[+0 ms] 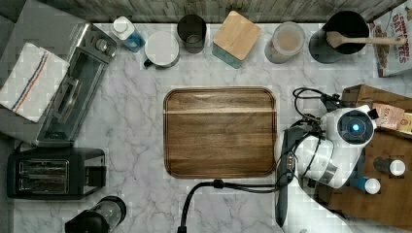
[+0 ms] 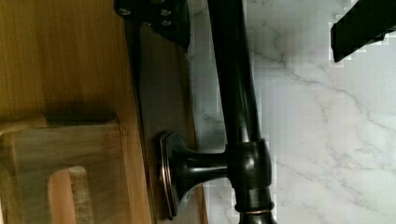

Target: Open the drawer.

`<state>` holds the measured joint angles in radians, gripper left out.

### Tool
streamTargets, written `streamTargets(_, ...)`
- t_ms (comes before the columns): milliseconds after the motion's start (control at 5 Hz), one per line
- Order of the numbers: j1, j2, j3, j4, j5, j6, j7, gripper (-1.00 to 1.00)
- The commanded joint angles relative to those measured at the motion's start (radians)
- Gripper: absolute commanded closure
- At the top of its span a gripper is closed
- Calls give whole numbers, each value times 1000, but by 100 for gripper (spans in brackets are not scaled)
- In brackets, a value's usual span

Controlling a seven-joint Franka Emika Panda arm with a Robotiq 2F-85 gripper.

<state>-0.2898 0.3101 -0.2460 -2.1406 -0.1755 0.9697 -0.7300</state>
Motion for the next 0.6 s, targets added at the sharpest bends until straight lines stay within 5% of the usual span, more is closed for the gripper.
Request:
streamTargets(200, -47, 38, 16, -35, 83, 70, -22, -100)
streamTargets(600, -56, 72, 70, 11, 149, 31, -39, -100)
